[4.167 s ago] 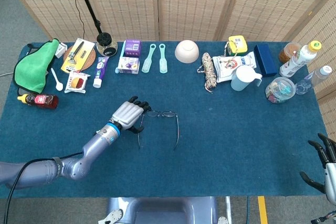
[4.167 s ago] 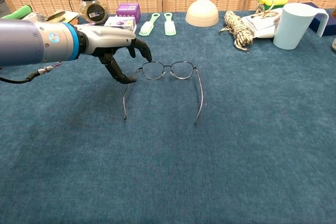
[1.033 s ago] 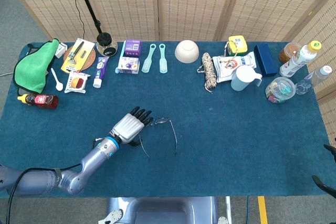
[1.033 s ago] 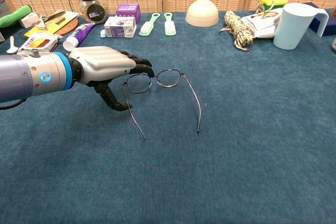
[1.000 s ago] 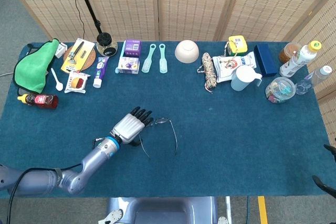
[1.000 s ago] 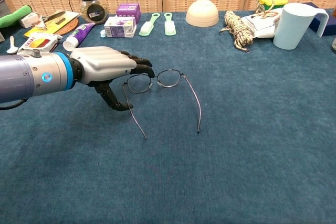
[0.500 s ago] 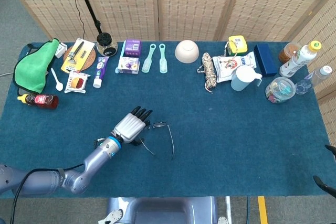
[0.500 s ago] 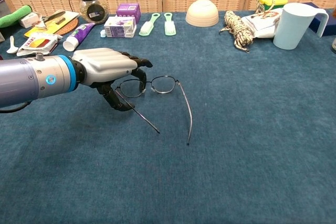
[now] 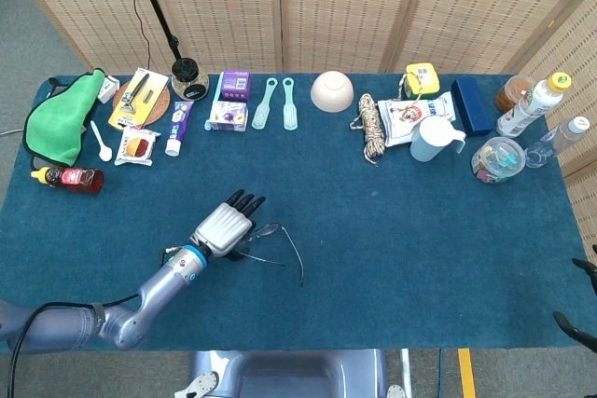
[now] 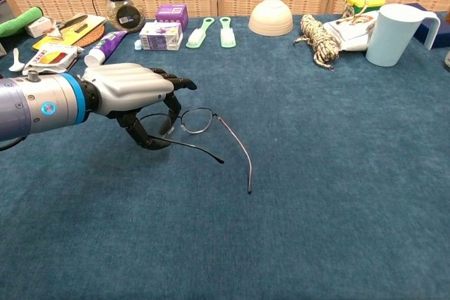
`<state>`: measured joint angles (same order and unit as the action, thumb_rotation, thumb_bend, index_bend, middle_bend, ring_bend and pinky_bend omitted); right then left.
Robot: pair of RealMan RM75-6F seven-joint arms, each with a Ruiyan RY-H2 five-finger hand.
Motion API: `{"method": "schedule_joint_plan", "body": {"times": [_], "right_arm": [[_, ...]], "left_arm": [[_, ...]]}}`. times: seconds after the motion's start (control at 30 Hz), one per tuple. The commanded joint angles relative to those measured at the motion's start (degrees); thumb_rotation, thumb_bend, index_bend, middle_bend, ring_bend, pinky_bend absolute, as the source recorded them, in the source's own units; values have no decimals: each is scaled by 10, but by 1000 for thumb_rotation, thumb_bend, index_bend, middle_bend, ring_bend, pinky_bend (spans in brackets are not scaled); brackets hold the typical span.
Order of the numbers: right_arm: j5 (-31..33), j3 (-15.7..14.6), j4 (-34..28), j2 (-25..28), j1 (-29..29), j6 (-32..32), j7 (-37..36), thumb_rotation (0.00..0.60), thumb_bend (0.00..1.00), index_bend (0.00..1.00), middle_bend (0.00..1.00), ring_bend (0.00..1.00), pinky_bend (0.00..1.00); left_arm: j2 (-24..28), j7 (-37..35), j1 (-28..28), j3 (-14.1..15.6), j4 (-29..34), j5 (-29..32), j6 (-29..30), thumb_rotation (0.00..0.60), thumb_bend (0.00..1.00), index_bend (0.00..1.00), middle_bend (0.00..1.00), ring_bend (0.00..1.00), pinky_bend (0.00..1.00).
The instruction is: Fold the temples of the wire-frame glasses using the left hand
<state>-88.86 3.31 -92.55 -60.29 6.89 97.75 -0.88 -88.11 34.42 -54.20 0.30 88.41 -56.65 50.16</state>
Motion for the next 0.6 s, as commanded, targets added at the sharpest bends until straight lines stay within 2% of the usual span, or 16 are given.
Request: {"method": "schedule_joint_plan", "body": {"times": [0.03, 0.2, 0.47, 0.6], "right_arm": [[-2, -1, -1, 0, 0, 0, 0, 600, 0, 243, 118, 151, 223], [-5, -2, -1, -1, -1, -1, -1, 600, 0, 244, 118, 151, 223], [-6, -1, -1, 0, -1, -1, -3, 600, 0, 244, 118, 152, 223], [-5, -2, -1, 1, 1, -1, -5, 600, 0, 245, 118, 151, 223]], "left_arm": [[4, 5, 4, 6, 7, -10, 3, 397, 321, 581, 0, 0, 0], [10, 15, 7, 8, 8, -14, 7, 400, 321, 569, 0, 0, 0], [11, 30, 10, 2, -2, 6, 10, 399, 321, 371, 0, 0, 0], [2, 46, 10, -3, -7, 7, 22, 398, 321, 360, 0, 0, 0]]}}
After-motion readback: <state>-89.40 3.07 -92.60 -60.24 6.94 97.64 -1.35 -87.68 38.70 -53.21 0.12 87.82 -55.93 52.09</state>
